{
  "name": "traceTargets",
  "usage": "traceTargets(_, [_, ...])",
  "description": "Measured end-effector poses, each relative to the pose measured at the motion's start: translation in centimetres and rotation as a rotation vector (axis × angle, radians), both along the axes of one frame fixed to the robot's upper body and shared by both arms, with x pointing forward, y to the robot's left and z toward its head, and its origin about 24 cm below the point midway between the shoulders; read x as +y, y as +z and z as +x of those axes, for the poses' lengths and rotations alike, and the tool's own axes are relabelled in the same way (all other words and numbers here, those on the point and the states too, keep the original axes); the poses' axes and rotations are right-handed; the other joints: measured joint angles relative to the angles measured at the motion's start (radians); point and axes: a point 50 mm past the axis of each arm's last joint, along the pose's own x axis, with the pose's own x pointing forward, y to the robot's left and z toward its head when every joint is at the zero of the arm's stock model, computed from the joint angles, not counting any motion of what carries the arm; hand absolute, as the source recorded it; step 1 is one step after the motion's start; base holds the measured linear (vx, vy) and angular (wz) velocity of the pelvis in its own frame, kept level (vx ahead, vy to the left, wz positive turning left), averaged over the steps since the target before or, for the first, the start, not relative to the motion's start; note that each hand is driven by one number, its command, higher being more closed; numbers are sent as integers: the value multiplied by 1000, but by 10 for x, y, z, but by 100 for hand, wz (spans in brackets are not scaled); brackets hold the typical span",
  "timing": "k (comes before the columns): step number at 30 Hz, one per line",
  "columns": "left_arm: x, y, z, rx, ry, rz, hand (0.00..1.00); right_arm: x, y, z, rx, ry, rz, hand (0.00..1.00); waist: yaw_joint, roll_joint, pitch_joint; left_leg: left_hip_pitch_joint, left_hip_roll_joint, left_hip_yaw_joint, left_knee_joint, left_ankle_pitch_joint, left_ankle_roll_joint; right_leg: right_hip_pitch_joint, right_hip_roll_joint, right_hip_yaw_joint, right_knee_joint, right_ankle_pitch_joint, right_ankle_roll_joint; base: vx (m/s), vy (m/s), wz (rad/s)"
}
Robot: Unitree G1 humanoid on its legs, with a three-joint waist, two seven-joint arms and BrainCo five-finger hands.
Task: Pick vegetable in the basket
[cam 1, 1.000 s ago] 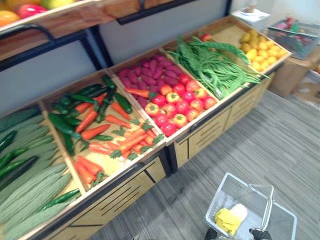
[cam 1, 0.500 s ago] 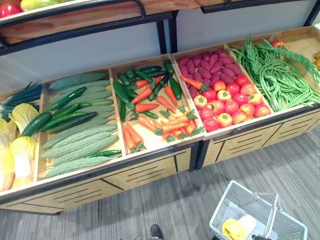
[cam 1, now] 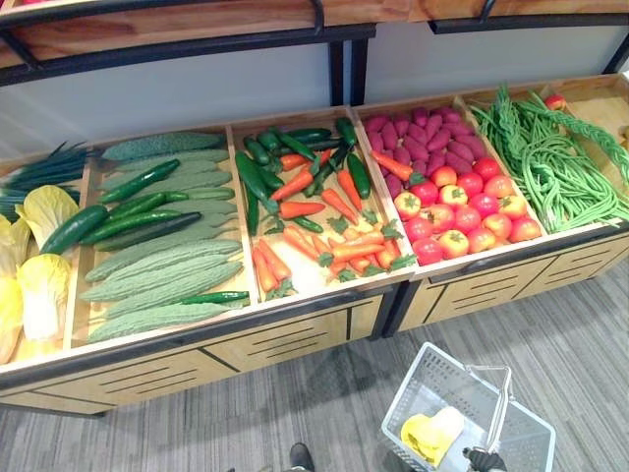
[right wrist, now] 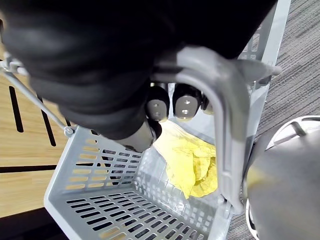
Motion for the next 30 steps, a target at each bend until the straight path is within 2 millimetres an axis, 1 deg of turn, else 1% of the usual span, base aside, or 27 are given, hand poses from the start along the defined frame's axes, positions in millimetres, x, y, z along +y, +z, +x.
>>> traceTargets(3, [0,0,0,0,1,-1,0,0,0,-2,3,-2,2,100,1,2,-1,1,-1,-16,1,0,0,9,2,-9,-7,0,0,-3,-2,10])
traceTargets(6, [0,0,-2,5,5,-1,0,1,0,1,-8,1,19,100,3,2,-1,16,-1,-12,6,-2,-3,9,4,15,-6,1,1,11,-9,-19])
traceTargets(10, [1,-1,-7,7,57,-1,0,1,0,0,-9,-1,22,100,2,5,-2,48,2,-15,7,-21,-17,0,11,87,-15,12,0,-3,-17,-43])
traceTargets(12, [4,0,-7,3,101,9,0,0,0,0,-10,-10,22,100,1,6,-7,52,4,-14,7,-33,-16,-16,15,121,-15,18,-2,-11,-12,-50])
traceTargets(14, [12,3,1,-25,175,48,0,-2,0,-3,-6,-19,16,100,-2,7,-9,52,3,-13,7,-37,-15,-30,16,146,-13,23,-2,-19,-11,-32])
traceTargets(15, [18,6,9,-55,212,77,0,-3,0,-4,-5,-25,14,100,-3,8,-9,52,3,-14,7,-37,-15,-33,18,159,-13,23,-2,-33,-18,-12])
traceTargets(16, [27,13,20,-99,255,146,0,-3,0,-5,-1,-30,8,100,-3,8,-9,52,4,-12,7,-37,-15,-36,19,171,-11,23,-2,-31,-16,-8])
traceTargets(17, [33,18,26,-128,278,183,0,-4,0,-6,-1,-32,4,100,-3,8,-12,51,4,-11,7,-38,-15,-40,20,182,-10,23,-2,-27,-14,-11])
traceTargets(19, [53,41,51,-275,341,320,0,-6,0,-8,0,-37,-13,100,-2,14,-21,47,5,-5,7,-38,-16,-53,22,198,-5,22,-2,-22,-25,-13])
traceTargets(20, [57,49,58,-315,352,353,0,-8,0,-9,-1,-38,-18,100,-2,16,-24,46,5,-5,7,-39,-16,-57,22,206,-3,22,-2,-16,-24,-13])
traceTargets(21, [62,60,66,-375,366,401,0,-9,1,-9,0,-40,-24,100,-1,20,-29,45,5,-5,7,-40,-15,-64,22,217,2,21,-4,-9,-11,-11])
traceTargets(23, [73,94,88,-520,381,557,0,-11,1,-12,7,-51,-44,100,-1,31,-36,46,4,-7,7,-41,-15,-66,22,231,4,21,-4,-8,-15,-7])
traceTargets(26, [76,125,104,-638,408,701,0,-14,1,-19,12,-65,-52,100,-2,41,-54,50,5,-8,7,-41,-15,-66,24,243,7,21,-5,0,-7,-1])
traceTargets(27, [75,131,106,-664,424,717,0,-14,1,-20,14,-66,-53,100,-2,42,-57,51,5,-8,7,-41,-15,-66,24,244,9,20,-6,-8,-22,-7])
traceTargets(28, [74,142,110,-710,451,746,0,-14,1,-21,15,-66,-54,100,-2,42,-59,57,7,-3,7,-41,-15,-66,26,255,16,17,-11,-23,-20,-13])
traceTargets(30, [72,160,111,-766,466,809,0,-15,1,-24,14,-60,-58,100,0,39,-65,68,12,12,7,-43,-14,-66,31,294,21,15,-12,-37,-16,-17])
